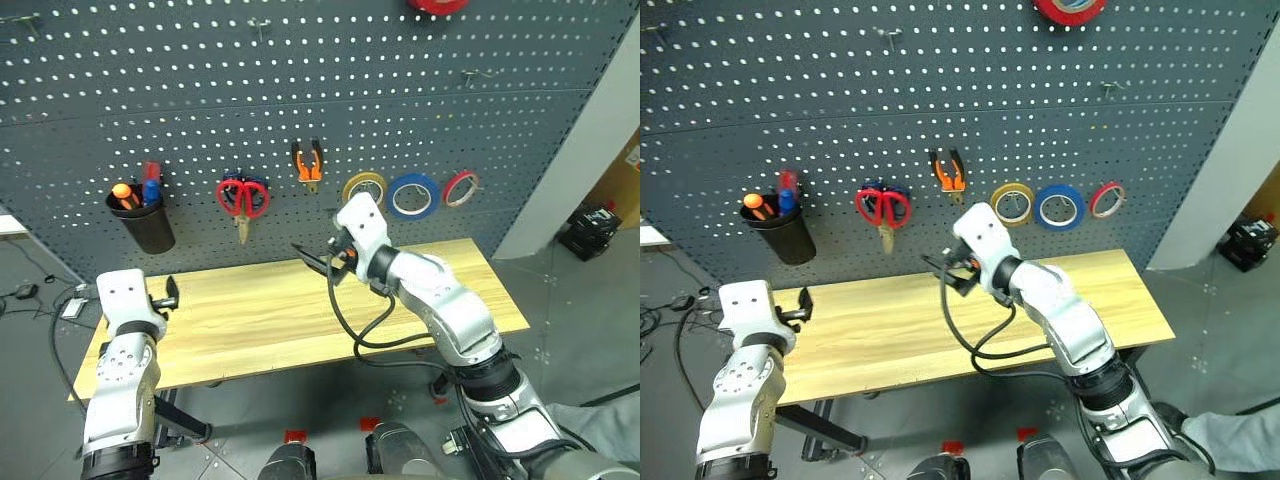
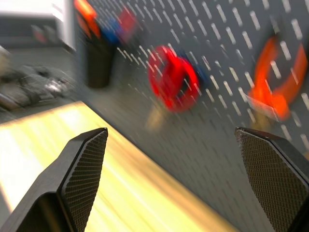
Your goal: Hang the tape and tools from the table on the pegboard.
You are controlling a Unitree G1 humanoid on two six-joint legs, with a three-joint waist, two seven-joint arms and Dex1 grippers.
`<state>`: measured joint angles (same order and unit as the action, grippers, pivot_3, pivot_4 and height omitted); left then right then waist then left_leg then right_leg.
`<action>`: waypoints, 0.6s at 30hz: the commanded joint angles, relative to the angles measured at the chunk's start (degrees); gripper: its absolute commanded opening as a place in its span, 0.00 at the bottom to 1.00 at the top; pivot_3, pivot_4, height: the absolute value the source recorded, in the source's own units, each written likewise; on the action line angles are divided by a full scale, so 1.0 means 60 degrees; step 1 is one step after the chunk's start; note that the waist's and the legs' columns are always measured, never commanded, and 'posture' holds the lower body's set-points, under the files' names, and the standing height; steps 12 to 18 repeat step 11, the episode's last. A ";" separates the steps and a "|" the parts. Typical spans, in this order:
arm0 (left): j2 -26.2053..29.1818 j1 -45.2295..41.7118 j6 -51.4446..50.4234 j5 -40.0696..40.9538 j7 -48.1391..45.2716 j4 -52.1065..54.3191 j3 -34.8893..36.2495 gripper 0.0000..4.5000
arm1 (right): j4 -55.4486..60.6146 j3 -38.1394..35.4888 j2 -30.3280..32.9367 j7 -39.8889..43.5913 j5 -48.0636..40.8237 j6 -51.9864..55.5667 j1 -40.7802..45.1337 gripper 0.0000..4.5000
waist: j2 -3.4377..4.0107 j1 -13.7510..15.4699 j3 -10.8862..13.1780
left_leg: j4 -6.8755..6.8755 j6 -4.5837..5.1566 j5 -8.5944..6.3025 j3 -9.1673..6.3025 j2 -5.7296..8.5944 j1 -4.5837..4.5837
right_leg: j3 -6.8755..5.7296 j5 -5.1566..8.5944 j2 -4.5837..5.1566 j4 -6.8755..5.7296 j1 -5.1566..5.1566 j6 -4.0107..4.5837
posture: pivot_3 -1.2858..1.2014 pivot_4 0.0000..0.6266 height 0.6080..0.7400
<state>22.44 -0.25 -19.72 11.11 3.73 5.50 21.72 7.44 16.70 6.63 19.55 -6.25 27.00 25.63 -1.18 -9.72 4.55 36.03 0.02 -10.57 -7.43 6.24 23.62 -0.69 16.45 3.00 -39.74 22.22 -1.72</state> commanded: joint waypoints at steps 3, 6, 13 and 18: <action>-0.0009 -0.0010 0.0289 0.0326 -0.0491 0.0655 0.0465 0.86 | -0.1937 -0.1036 -0.0259 -0.0787 0.0334 -0.2787 -0.0678 1.00 | 0.0035 0.0142 -0.0093 | -0.0007 -0.0021 -0.0014 0.0006 0.0003 -0.0028 | 0.0004 -0.0003 0.0001 0.0047 -0.0043 -0.0002 | 0.45 0.03 1.00; 0.0034 -0.0104 0.0198 0.0447 -0.0748 0.0596 0.0476 0.86 | -0.3525 -0.1822 -0.0145 -0.0969 0.0118 -0.3594 -0.0845 1.00 | 0.0025 0.0219 -0.0116 | -0.0022 -0.0021 -0.0015 0.0006 0.0002 -0.0081 | 0.0003 -0.0003 0.0001 0.0078 -0.0106 -0.0001 | 0.46 0.00 1.00; 0.0044 -0.0381 0.0305 0.0312 -0.0822 0.0306 0.0429 0.86 | -0.5494 -0.2567 0.0084 -0.1436 0.0247 -0.4584 -0.0532 1.00 | 0.0030 0.0292 -0.0143 | -0.0052 -0.0020 -0.0017 0.0006 0.0001 -0.0126 | 0.0002 0.0000 0.0001 0.0116 -0.0159 0.0004 | 0.46 0.00 1.00; 0.0044 -0.0381 0.0305 0.0312 -0.0822 0.0306 0.0429 0.86 | -0.5494 -0.2567 0.0084 -0.1436 0.0247 -0.4584 -0.0532 1.00 | 0.0030 0.0292 -0.0143 | -0.0052 -0.0020 -0.0017 0.0006 0.0001 -0.0126 | 0.0002 0.0000 0.0001 0.0116 -0.0159 0.0004 | 0.46 0.00 1.00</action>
